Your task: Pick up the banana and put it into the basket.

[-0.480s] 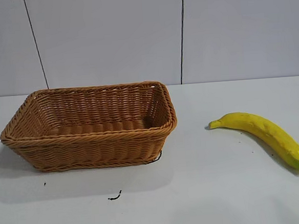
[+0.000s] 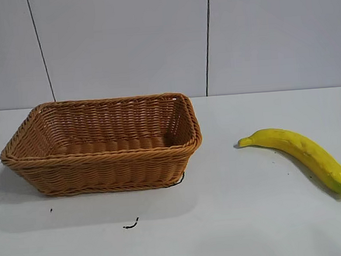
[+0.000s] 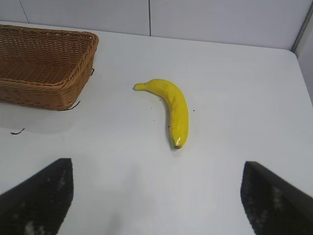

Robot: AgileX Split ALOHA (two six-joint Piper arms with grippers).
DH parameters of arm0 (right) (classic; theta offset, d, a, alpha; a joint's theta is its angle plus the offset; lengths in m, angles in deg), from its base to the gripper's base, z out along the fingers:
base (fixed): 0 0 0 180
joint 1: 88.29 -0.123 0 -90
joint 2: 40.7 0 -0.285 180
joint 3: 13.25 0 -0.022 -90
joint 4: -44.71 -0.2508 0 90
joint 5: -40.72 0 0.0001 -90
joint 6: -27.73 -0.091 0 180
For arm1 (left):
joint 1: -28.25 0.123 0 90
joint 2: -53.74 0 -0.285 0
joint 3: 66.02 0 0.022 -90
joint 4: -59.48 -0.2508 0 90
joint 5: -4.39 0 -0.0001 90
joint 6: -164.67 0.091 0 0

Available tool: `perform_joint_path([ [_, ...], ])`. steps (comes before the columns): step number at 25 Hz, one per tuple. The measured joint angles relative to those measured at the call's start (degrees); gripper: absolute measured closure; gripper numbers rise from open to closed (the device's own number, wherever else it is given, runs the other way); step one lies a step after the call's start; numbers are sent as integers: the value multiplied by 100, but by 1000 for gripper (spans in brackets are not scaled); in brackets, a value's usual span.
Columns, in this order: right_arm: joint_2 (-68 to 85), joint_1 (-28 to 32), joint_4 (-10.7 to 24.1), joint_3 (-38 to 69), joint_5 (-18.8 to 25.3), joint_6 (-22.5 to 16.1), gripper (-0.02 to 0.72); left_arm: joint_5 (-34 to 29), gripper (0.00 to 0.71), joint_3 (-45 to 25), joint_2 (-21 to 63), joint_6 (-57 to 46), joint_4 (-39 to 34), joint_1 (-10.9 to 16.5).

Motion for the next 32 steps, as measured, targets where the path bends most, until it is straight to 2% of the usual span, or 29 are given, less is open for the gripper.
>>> perform_joint_path([
  [5,-1028,0,-6,-429,32,-17,69,0,75,0,0,0,0,0],
  [20,-6273,0,-6,-2608,6,57,69,0,75,0,0,0,0,0],
  [32,-9358,0,-6,-4793,-26,1042,69,0,75,0,0,0,0,0],
])
